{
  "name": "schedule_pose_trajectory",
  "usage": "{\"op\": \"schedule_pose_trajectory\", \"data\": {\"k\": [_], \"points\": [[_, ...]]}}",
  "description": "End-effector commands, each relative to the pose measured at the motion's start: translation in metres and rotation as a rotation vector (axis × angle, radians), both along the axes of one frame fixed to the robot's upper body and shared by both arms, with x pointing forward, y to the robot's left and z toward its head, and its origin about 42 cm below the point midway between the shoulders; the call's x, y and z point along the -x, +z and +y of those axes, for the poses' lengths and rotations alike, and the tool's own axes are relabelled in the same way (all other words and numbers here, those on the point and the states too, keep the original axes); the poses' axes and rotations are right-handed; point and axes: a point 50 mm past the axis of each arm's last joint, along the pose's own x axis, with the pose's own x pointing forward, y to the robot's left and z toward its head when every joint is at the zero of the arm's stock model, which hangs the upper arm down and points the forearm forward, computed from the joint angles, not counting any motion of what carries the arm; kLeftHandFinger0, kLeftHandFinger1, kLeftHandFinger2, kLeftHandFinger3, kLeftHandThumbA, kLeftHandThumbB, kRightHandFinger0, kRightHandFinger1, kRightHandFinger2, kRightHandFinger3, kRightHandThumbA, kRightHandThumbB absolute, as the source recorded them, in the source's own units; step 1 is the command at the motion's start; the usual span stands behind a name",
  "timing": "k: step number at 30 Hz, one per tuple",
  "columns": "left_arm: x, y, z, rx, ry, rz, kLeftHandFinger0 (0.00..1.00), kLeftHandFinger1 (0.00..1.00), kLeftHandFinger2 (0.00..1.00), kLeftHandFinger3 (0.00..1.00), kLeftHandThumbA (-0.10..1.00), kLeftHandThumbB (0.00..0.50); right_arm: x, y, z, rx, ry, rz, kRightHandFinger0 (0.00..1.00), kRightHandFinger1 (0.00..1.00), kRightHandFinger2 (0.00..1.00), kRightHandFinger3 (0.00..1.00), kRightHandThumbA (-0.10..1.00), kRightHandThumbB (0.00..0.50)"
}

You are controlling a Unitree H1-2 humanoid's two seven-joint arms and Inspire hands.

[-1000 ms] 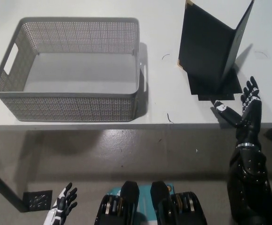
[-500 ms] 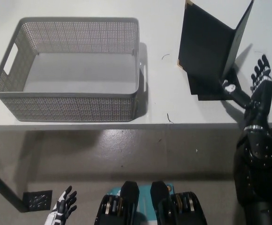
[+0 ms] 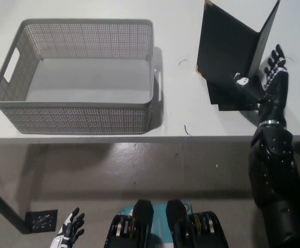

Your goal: A notebook is kept standing on the table on the right hand side and a container is kept on the left hand side and the robot uses its right hand to grab the notebook and places it in the container

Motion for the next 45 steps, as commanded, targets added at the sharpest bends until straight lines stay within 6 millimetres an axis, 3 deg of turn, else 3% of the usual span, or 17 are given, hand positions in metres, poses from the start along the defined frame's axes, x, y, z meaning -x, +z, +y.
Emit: {"op": "schedule_pose_trajectory", "data": {"k": [1, 9, 13, 14, 17, 18, 19, 20, 21, 22, 23, 25, 29, 35, 41, 45], "points": [[0.005, 0.003, 0.002, -0.022, -0.003, -0.040, 1.00, 1.00, 1.00, 1.00, 1.00, 0.130, -0.022, 0.034, 0.014, -0.018, -0.013, -0.069, 1.00, 1.00, 1.00, 1.00, 1.00, 0.489], [0.012, 0.003, 0.000, -0.011, -0.021, -0.032, 1.00, 1.00, 1.00, 1.00, 1.00, 0.117, -0.053, 0.037, 0.014, -0.011, -0.076, 0.070, 1.00, 1.00, 1.00, 1.00, 1.00, 0.480], [0.012, 0.005, -0.002, 0.015, -0.034, -0.032, 1.00, 1.00, 1.00, 1.00, 1.00, 0.142, -0.067, 0.054, 0.004, 0.018, -0.084, 0.105, 1.00, 1.00, 1.00, 1.00, 1.00, 0.474], [0.012, 0.005, -0.002, 0.017, -0.037, -0.037, 1.00, 1.00, 1.00, 1.00, 1.00, 0.134, -0.071, 0.060, 0.002, 0.018, -0.094, 0.109, 1.00, 1.00, 1.00, 1.00, 0.99, 0.499], [0.012, 0.003, -0.003, 0.027, -0.049, -0.042, 1.00, 1.00, 1.00, 1.00, 1.00, 0.168, -0.080, 0.083, -0.010, -0.034, -0.153, 0.124, 1.00, 1.00, 1.00, 1.00, 0.85, 0.492], [0.012, 0.002, -0.004, 0.029, -0.052, -0.044, 1.00, 1.00, 1.00, 1.00, 1.00, 0.169, -0.081, 0.087, -0.015, -0.069, -0.180, 0.134, 1.00, 1.00, 1.00, 1.00, 0.77, 0.452], [0.012, 0.002, -0.005, 0.029, -0.054, -0.049, 1.00, 1.00, 1.00, 1.00, 1.00, 0.169, -0.084, 0.095, -0.022, -0.120, -0.219, 0.152, 1.00, 1.00, 1.00, 1.00, 0.61, 0.313], [0.012, 0.002, -0.005, 0.029, -0.054, -0.050, 1.00, 1.00, 1.00, 1.00, 1.00, 0.169, -0.084, 0.097, -0.023, -0.136, -0.232, 0.158, 0.99, 1.00, 1.00, 1.00, 0.53, 0.317], [0.013, 0.003, -0.004, 0.030, -0.053, -0.049, 1.00, 1.00, 1.00, 1.00, 1.00, 0.164, -0.085, 0.102, -0.027, -0.163, -0.270, 0.164, 0.72, 0.74, 0.85, 1.00, 0.31, 0.238], [0.013, 0.003, -0.004, 0.032, -0.053, -0.048, 1.00, 1.00, 1.00, 1.00, 1.00, 0.166, -0.084, 0.107, -0.029, -0.194, -0.320, 0.138, 0.05, 0.10, 0.30, 0.51, -0.08, 0.169], [0.014, 0.004, -0.004, 0.030, -0.053, -0.048, 1.00, 1.00, 1.00, 1.00, 1.00, 0.161, -0.084, 0.111, -0.032, -0.215, -0.347, 0.105, 0.00, 0.00, 0.11, 0.21, -0.10, 0.103], [0.013, 0.003, -0.004, 0.024, -0.059, -0.048, 1.00, 1.00, 1.00, 1.00, 1.00, 0.176, -0.085, 0.118, -0.035, -0.194, -0.351, 0.064, 0.00, 0.00, 0.15, 0.22, -0.10, 0.121], [0.014, 0.002, -0.001, 0.022, -0.055, -0.043, 1.00, 1.00, 1.00, 1.00, 1.00, 0.169, -0.086, 0.126, -0.031, -0.140, -0.321, 0.014, 0.00, 0.00, 0.37, 0.47, -0.10, 0.126], [0.020, -0.002, -0.002, 0.031, -0.057, -0.034, 1.00, 1.00, 1.00, 1.00, 1.00, 0.109, -0.086, 0.134, -0.023, -0.106, -0.309, -0.045, 0.00, 0.03, 0.49, 0.53, -0.10, 0.131], [0.026, -0.003, 0.000, 0.026, -0.062, -0.015, 1.00, 1.00, 1.00, 1.00, 1.00, 0.109, -0.085, 0.138, -0.016, -0.102, -0.300, -0.090, 0.00, 0.05, 0.52, 0.56, -0.10, 0.130], [0.027, -0.003, 0.000, 0.016, -0.060, -0.020, 1.00, 1.00, 1.00, 1.00, 1.00, 0.097, -0.084, 0.154, -0.004, -0.199, -0.256, -0.178, 0.00, 0.07, 0.53, 0.65, -0.10, 0.103]]}}
